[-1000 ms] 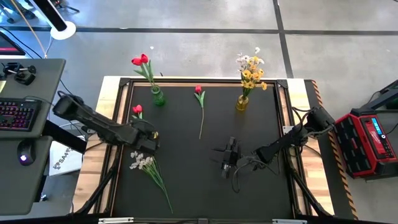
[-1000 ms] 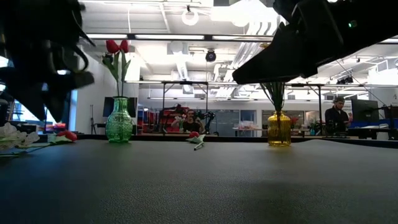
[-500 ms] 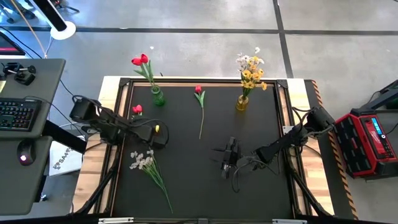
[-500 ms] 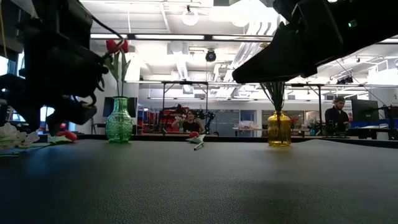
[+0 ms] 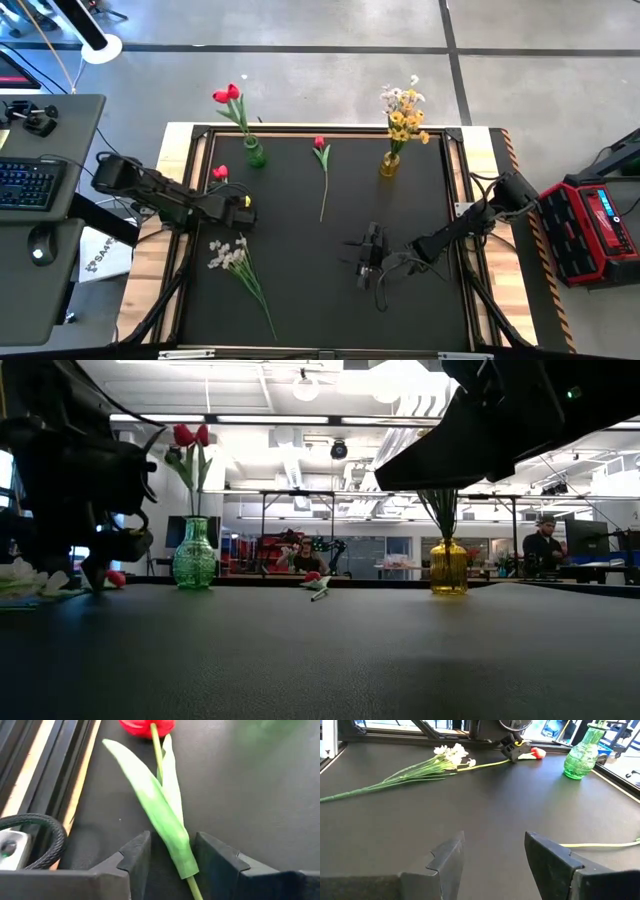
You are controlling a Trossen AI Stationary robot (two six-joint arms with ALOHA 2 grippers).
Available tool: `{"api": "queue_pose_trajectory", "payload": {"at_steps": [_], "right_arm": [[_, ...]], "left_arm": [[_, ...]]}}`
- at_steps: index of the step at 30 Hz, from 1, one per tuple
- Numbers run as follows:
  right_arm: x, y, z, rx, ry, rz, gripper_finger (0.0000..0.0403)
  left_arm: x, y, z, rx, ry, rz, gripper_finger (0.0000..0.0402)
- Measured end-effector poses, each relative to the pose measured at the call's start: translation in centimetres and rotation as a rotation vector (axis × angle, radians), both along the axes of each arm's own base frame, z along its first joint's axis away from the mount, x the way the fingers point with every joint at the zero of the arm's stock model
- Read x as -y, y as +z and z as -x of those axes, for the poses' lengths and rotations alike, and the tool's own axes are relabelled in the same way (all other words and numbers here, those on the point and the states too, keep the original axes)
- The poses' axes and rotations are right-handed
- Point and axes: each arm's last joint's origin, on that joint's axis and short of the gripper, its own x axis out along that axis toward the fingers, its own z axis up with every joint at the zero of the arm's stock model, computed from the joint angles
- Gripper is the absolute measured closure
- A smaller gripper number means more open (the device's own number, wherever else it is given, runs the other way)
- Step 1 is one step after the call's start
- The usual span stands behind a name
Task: Sort flowers into vase by color
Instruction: Put the red tulip into the green flower vase
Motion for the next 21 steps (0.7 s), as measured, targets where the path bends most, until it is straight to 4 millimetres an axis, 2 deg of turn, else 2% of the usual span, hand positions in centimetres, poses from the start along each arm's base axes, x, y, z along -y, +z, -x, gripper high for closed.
{"api": "queue_pose_trajectory", "payload": {"at_steps": [4,11,14,21], "right_arm": [[0.0,0.1,-0.1,0.013,-0.001,-0.009,0.0206],[-0.1,0.3,-0.1,0.031,0.001,-0.021,0.0206],[-0.1,0.3,-0.1,0.032,0.0,-0.024,0.0206],[-0.1,0.3,-0.1,0.032,0.0,-0.025,0.0206]], "left_arm": [[-0.1,-0.4,0.1,0.024,-0.026,-0.02,0.0283],[0.0,-0.2,-0.2,0.022,-0.074,-0.002,0.0367],[0.0,0.6,-0.4,0.017,-0.091,0.027,0.0393],[0.0,4.5,-1.7,0.132,-0.233,-0.122,0.0398]]}}
